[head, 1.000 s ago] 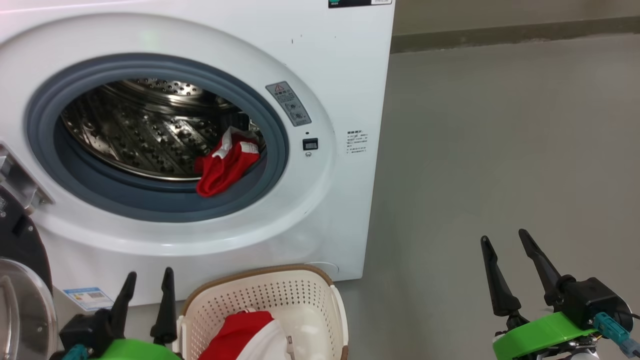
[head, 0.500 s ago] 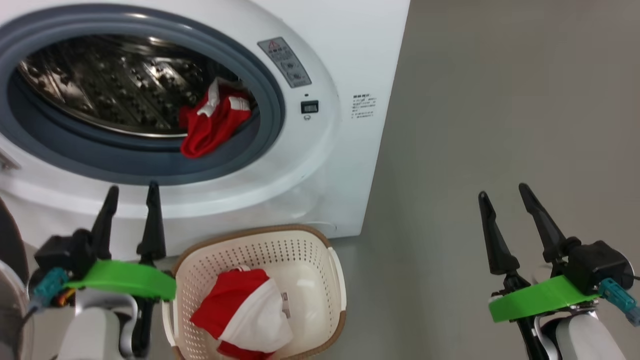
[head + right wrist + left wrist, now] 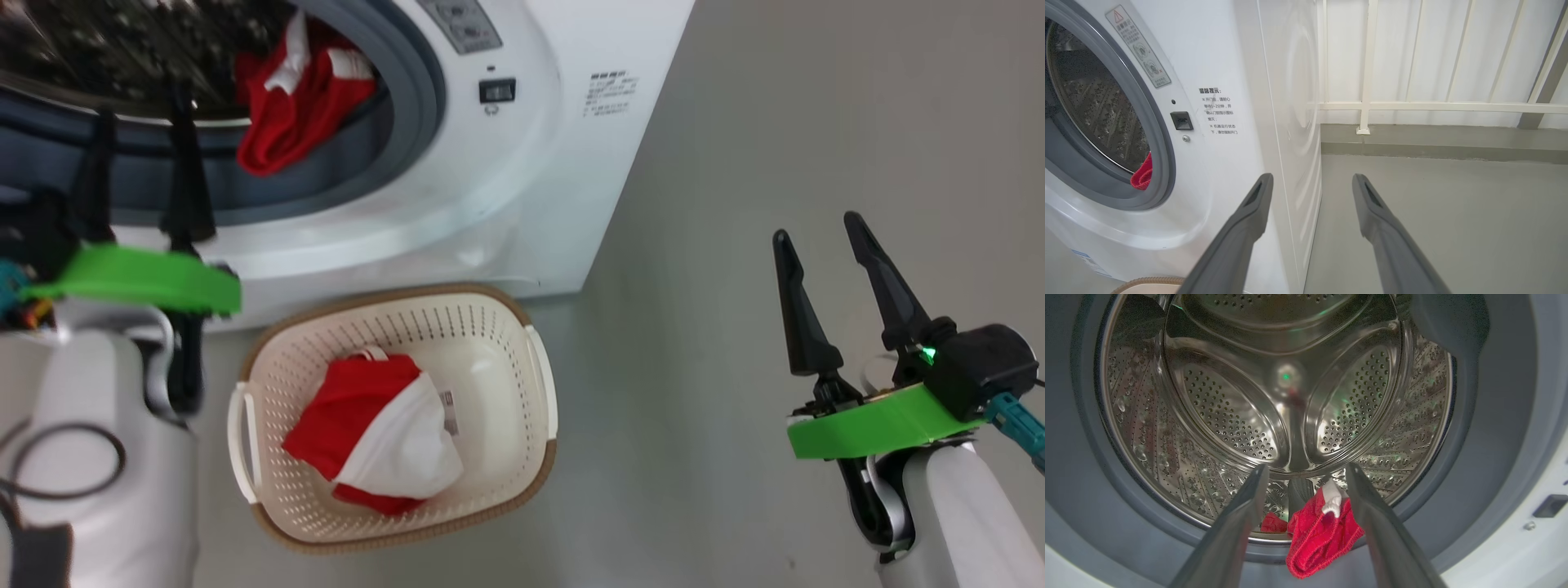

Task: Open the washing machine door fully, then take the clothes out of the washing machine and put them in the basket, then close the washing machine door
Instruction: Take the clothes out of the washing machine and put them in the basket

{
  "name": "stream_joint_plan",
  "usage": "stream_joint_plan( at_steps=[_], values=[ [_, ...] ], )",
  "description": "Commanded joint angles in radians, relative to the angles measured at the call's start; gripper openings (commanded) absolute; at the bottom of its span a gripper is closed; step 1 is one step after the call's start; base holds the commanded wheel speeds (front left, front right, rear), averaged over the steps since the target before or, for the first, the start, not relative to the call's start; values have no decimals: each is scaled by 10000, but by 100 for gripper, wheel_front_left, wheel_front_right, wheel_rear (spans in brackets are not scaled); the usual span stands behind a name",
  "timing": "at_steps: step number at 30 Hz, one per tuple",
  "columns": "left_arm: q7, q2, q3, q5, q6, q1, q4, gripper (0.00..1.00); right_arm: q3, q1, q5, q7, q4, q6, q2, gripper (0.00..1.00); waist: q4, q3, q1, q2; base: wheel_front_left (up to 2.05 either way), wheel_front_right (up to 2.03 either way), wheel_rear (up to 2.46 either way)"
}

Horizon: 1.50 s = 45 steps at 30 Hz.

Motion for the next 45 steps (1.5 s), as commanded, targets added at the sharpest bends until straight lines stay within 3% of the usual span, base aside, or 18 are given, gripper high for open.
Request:
stream_joint_plan(
  at_steps=[1,13,22,26,33,36,43,44,45],
  values=[
    [-78,419,340,107,22,-494,-38,100,281,-244,68,-65,-283,65,-18,100,-109,788,1,-1,0,0,0],
    [-78,917,682,30,1,-3060,1946,100,624,-889,78,-65,-304,65,-18,100,-440,2047,1,-1,0,0,0],
    [283,1057,130,-351,-138,-4342,3452,100,1105,-1087,2,-65,-17,65,-31,100,-599,2252,1,-1,0,0,0],
    [895,953,-603,-993,-155,-4669,3642,100,1153,-1114,61,-65,117,65,-30,100,-651,2177,1,-1,0,0,0],
    [2502,1445,-2205,-1762,-159,-4609,3747,100,1293,-1074,165,-65,154,65,-26,100,-726,2067,1,-1,0,0,0],
    [2869,1742,-2457,-1610,-153,-4674,4050,100,1375,-1086,212,-65,139,65,-26,100,-768,2067,1,-1,0,0,0],
    [3378,1861,-2732,-1468,-36,-4804,4693,100,1473,-1113,317,-65,115,65,-25,100,-859,2057,1,-1,0,0,0],
    [3377,1870,-2760,-1453,-19,-4814,4744,89,1461,-1107,333,-65,110,65,-25,100,-867,2046,1,-1,0,0,0],
    [3362,1891,-2812,-1404,14,-4822,4788,36,1453,-1101,344,-65,106,65,-25,100,-874,2036,1,-1,0,0,0]
  ],
)
